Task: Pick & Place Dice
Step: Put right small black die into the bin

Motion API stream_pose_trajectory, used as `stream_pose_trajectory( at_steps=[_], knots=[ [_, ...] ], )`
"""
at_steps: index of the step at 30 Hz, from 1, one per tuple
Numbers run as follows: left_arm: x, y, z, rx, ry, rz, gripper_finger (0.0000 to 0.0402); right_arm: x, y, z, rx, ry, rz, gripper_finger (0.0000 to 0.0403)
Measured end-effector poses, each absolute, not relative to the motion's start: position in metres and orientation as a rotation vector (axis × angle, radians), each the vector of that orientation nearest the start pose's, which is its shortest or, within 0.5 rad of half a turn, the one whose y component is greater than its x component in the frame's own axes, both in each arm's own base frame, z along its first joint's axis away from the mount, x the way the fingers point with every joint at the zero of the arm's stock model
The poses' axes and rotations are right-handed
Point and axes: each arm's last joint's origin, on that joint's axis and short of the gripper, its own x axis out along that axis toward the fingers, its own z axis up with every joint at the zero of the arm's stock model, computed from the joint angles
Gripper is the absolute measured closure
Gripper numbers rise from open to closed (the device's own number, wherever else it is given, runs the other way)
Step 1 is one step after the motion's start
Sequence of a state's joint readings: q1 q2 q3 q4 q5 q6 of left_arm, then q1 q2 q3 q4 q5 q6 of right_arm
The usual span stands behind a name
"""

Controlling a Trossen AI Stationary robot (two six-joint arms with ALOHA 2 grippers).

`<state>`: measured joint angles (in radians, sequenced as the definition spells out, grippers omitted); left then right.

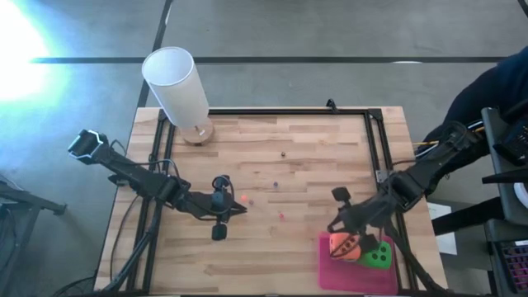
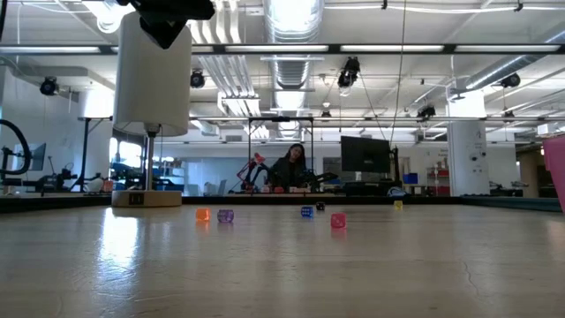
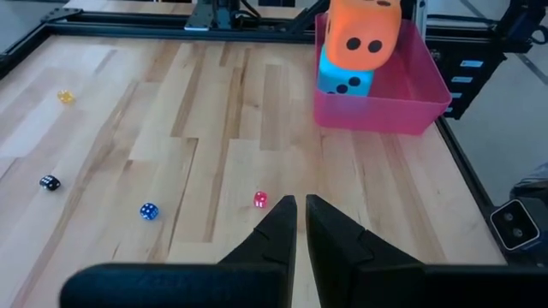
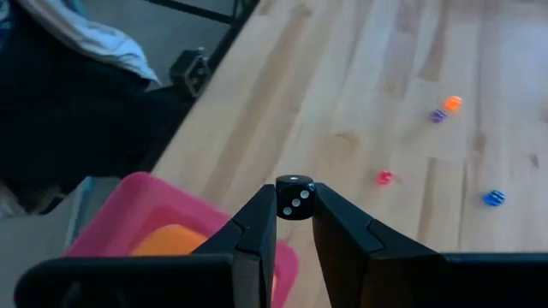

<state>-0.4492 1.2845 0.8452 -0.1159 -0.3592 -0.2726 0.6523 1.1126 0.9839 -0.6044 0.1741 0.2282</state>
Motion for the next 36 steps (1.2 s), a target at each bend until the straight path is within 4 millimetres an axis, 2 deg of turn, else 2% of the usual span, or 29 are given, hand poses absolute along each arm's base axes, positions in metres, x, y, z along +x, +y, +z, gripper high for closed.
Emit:
stream_pose_trajectory(
  at_steps=[18,29,36],
  knots=[
    [0.252,-0.108,0.259,-0.07,0.495,0.005,0.0366,0.161,0.158,0.305,-0.126,0.724,0.541,0.0342],
    [0.253,-0.107,0.259,-0.07,0.492,0.01,0.0366,0.152,0.168,0.306,-0.147,0.751,0.817,0.0342],
    [0.253,-0.107,0.259,-0.071,0.491,0.012,0.0366,0.151,0.168,0.305,-0.127,0.765,0.832,0.0339]
  ],
)
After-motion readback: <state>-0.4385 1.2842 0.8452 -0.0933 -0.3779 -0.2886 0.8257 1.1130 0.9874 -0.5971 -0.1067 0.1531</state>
